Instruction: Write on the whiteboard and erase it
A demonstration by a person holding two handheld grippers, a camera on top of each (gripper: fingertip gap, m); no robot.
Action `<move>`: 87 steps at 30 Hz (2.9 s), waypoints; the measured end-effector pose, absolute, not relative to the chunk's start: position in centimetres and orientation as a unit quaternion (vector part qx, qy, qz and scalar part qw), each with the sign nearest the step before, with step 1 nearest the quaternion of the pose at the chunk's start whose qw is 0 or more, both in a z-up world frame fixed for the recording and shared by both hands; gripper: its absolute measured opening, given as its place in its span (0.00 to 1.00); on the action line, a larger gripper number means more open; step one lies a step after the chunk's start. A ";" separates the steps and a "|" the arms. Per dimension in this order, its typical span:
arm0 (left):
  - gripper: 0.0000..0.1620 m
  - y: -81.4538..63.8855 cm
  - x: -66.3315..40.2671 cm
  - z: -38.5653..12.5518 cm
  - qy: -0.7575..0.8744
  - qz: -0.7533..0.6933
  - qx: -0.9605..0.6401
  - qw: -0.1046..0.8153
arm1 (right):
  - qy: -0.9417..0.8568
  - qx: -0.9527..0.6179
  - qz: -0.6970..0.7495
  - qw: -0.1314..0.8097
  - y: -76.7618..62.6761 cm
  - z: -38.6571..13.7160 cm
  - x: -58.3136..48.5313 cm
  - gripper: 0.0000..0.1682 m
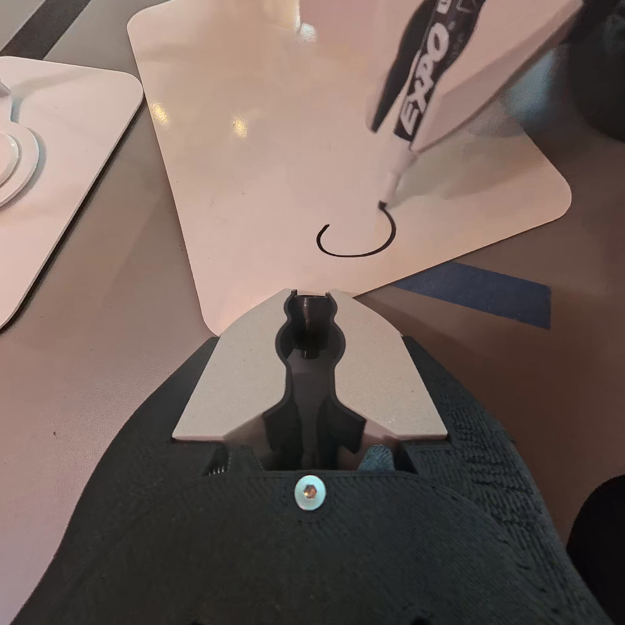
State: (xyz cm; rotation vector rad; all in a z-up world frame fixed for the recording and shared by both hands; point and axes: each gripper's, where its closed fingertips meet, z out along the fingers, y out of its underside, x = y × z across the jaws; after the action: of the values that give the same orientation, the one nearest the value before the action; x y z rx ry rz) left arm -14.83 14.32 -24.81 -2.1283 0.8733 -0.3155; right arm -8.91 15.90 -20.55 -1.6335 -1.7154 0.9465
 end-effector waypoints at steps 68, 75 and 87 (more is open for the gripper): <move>0.10 14.2 -14.7 -24.8 0.351 -0.128 -0.838 0.397 | -0.602 -0.652 0.310 0.341 24.0 -20.6 -10.7 0.11; 0.10 14.2 -14.7 -24.8 0.351 -0.127 -0.838 0.398 | -0.630 -0.626 0.332 0.318 20.3 -20.6 -11.6 0.11; 0.10 14.2 -14.7 -24.8 0.352 -0.127 -0.838 0.398 | -0.593 -0.664 0.303 0.340 24.5 -20.2 -8.4 0.11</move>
State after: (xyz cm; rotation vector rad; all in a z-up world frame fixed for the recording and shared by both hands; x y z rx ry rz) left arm -14.68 14.19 -24.83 -2.1215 0.8910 -0.3215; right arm -8.43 24.46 -20.18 -1.7286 -1.5429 0.7877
